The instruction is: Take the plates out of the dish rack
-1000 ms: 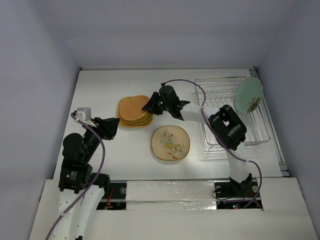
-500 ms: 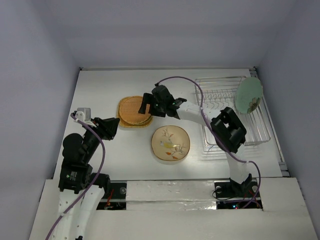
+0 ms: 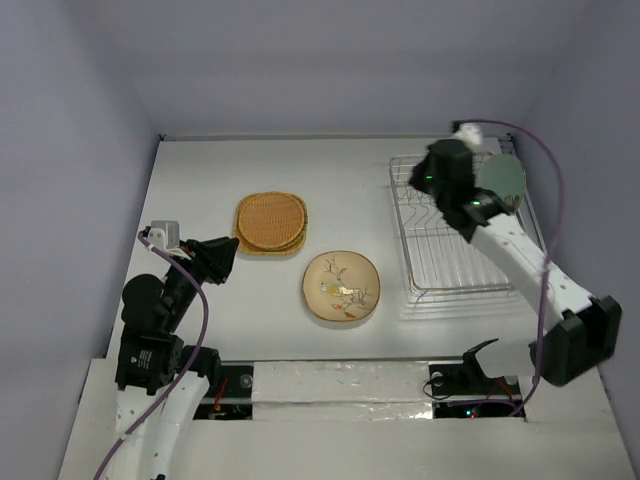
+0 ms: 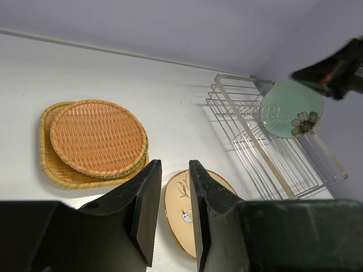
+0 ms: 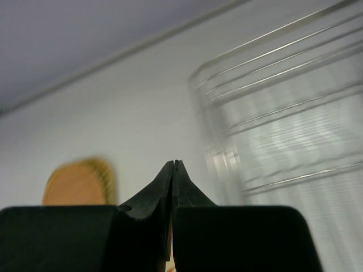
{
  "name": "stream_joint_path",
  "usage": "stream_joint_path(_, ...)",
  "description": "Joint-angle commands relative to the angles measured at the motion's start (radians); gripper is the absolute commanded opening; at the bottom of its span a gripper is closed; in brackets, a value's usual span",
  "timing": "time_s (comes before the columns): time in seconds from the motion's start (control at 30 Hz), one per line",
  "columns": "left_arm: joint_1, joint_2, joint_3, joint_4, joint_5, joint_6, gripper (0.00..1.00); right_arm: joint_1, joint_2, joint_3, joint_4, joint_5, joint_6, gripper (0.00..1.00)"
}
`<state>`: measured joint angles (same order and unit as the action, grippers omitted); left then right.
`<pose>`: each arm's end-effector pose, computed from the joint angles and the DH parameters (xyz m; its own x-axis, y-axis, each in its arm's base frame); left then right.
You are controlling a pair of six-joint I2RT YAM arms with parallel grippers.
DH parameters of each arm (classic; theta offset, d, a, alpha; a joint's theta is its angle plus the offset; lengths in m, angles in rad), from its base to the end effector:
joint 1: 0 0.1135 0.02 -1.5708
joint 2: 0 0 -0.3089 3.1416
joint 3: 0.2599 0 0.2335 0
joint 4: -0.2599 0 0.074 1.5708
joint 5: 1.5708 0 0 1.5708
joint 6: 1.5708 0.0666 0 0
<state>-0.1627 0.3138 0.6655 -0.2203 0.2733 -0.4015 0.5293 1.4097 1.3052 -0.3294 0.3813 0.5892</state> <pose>0.0507 -0.0265 0.3610 -0.0451 -0.3739 -0.9264 0.4372 0.8264 -0.3549 0.2925 0.1424 0.3974 -0.4002 0.3635 -0.8413 0.0543 0.9258 0.3741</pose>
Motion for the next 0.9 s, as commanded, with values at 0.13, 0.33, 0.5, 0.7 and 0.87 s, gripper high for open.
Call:
stream_joint_path(0.13,-0.038,-0.028,-0.010,0.058,0.017,0.003,0.23,-0.449,-0.230,-0.162,-0.054,0.174,-0.129,0.10)
stream_joint_path(0.33,-0.083,-0.053,-0.009,0.050,0.000,0.001,0.24,-0.663,-0.184,-0.130,-0.097,0.107,-0.169,0.66)
stream_joint_path(0.5,-0.092,-0.051,-0.007,0.048,-0.003,0.001,0.24,-0.719,-0.075,-0.109,-0.076,0.041,-0.219,0.66)
stream_joint_path(0.7,-0.101,-0.059,-0.006,0.047,-0.010,0.003,0.24,-0.776,0.032,-0.089,-0.034,-0.035,-0.321,0.59)
stream_joint_path(0.87,-0.101,-0.055,-0.006,0.049,-0.017,0.001,0.24,-0.776,0.107,-0.058,-0.013,-0.033,-0.379,0.49)
